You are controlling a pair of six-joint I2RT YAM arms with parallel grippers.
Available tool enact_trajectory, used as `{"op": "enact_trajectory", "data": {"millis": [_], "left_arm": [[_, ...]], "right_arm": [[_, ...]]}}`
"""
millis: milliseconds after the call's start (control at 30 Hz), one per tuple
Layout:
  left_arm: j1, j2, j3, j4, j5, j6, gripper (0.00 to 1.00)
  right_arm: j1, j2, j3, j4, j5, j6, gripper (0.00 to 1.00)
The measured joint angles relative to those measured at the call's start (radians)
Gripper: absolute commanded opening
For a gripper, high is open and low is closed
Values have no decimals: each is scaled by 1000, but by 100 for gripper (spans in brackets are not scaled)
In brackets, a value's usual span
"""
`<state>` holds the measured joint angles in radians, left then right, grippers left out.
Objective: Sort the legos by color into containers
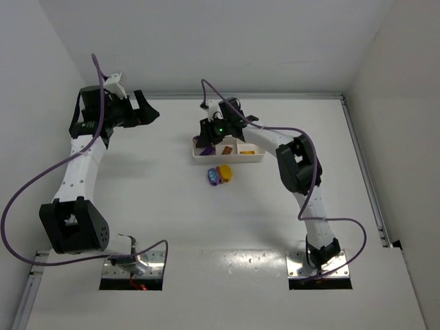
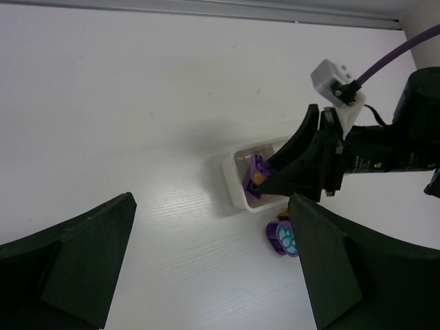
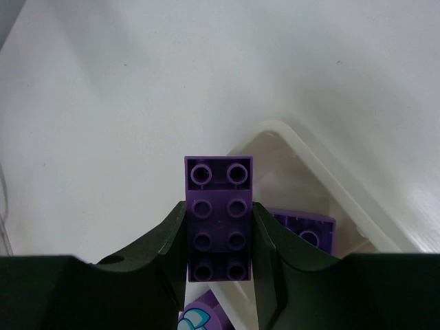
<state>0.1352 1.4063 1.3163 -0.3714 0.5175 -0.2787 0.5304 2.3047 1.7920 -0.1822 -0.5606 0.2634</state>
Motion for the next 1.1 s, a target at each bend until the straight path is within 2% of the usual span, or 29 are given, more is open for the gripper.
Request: {"op": "enact_trajectory", "data": {"millis": [100, 133, 233, 267, 300, 533, 633, 700, 767, 867, 933, 1033, 1100], "left_arm": [[8, 0, 0, 3, 14, -5, 100], [10, 0, 0, 5, 18, -8, 100], [11, 0, -5, 13, 26, -14, 100], [11, 2, -6, 13, 28, -17, 100], [11, 3, -6, 14, 30, -19, 100], [11, 4, -20, 26, 47, -22, 100], [10, 2, -53, 43, 63, -14, 100], [3, -6, -86, 47, 72, 3, 93], [-13, -21, -126, 43, 78, 44, 91], [-76, -48, -162, 17, 83, 147, 93], [-136, -61, -164, -11, 98, 235, 95], [-239, -79, -167, -66, 127, 405, 97], [-306, -89, -187, -98, 131, 509, 94]], "right_arm": [[18, 26, 11, -8, 15, 0, 15], [21, 29, 11, -13, 20, 0, 23], [26, 34, 11, -21, 53, 1, 40], [26, 34, 11, -24, 64, 2, 49], [26, 34, 12, -26, 74, 5, 52], [27, 34, 12, -29, 109, 6, 64], [29, 22, 1, -28, 110, 10, 64], [29, -8, -25, -30, 106, 19, 67], [27, -66, -65, -35, 101, 29, 71], [8, -203, -142, -51, 83, 35, 80], [-30, -318, -189, -58, 55, 23, 81], [-150, -487, -240, -87, 4, -13, 82], [-240, -570, -277, -113, -39, -42, 82]]}}
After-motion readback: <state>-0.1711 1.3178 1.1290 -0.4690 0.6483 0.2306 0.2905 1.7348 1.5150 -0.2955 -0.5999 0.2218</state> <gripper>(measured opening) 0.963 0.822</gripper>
